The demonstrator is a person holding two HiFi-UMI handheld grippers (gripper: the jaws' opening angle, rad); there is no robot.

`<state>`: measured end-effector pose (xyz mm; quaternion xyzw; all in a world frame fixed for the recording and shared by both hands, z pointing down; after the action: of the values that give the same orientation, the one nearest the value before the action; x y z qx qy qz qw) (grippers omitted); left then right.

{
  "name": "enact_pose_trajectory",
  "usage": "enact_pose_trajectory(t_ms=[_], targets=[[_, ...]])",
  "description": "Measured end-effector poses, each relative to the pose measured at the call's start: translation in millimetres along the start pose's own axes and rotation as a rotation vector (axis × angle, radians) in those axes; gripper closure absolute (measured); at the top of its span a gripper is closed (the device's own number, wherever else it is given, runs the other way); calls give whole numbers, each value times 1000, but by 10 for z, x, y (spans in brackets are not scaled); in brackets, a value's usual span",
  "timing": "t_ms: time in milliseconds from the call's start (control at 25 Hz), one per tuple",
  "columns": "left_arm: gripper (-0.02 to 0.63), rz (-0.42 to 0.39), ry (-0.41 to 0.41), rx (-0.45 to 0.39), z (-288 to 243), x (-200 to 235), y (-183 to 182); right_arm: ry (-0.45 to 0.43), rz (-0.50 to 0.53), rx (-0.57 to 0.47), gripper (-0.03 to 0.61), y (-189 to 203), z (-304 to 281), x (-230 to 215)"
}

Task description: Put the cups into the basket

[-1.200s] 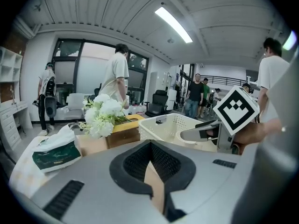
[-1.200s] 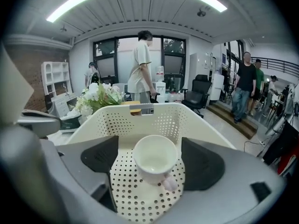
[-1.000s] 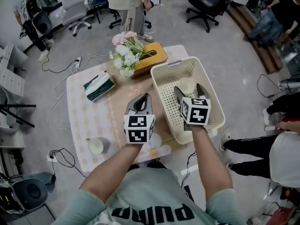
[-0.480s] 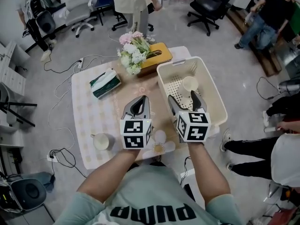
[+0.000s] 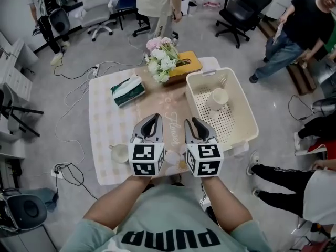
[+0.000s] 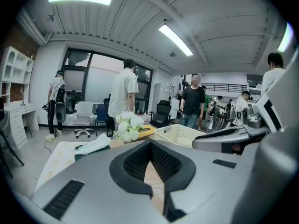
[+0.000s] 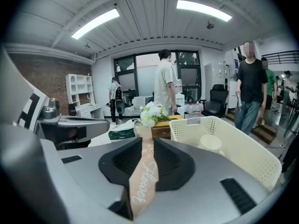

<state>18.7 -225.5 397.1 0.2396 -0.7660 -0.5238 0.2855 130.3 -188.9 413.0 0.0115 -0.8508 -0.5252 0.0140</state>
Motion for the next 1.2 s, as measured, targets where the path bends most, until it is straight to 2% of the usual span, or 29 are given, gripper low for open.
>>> enact_pose_trajectory(t_ms=[40, 160, 400, 640, 960, 1200], targets=[[615, 3, -6, -4, 74, 21, -3, -15, 6, 2, 506, 11, 28, 90], [615, 16, -30, -15, 324, 99, -1, -71, 31, -1, 539, 23, 137, 386], [615, 35, -105, -47, 913, 348, 32, -211, 96, -47, 555, -21, 381, 1034], [615, 55, -225, -49, 1507, 665, 234, -311, 156, -74, 557, 15, 525, 1530], [617, 75, -328, -59, 1992, 932, 450, -364, 193, -46, 558, 242, 542, 1878], [617, 71, -342, -49, 2130, 1044, 602, -376, 210, -28, 558, 412, 526, 2023]])
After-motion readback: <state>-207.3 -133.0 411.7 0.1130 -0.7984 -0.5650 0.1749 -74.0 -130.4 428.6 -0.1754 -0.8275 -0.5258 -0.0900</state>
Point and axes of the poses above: the fingertips, and each gripper's own axes: z backward along the fingers, x to its left, y out of its underside, the point moved 1 cm from there along z, backward along the fingers, and after that the axes turned 10 degrees about y, right-handed, at the moved point
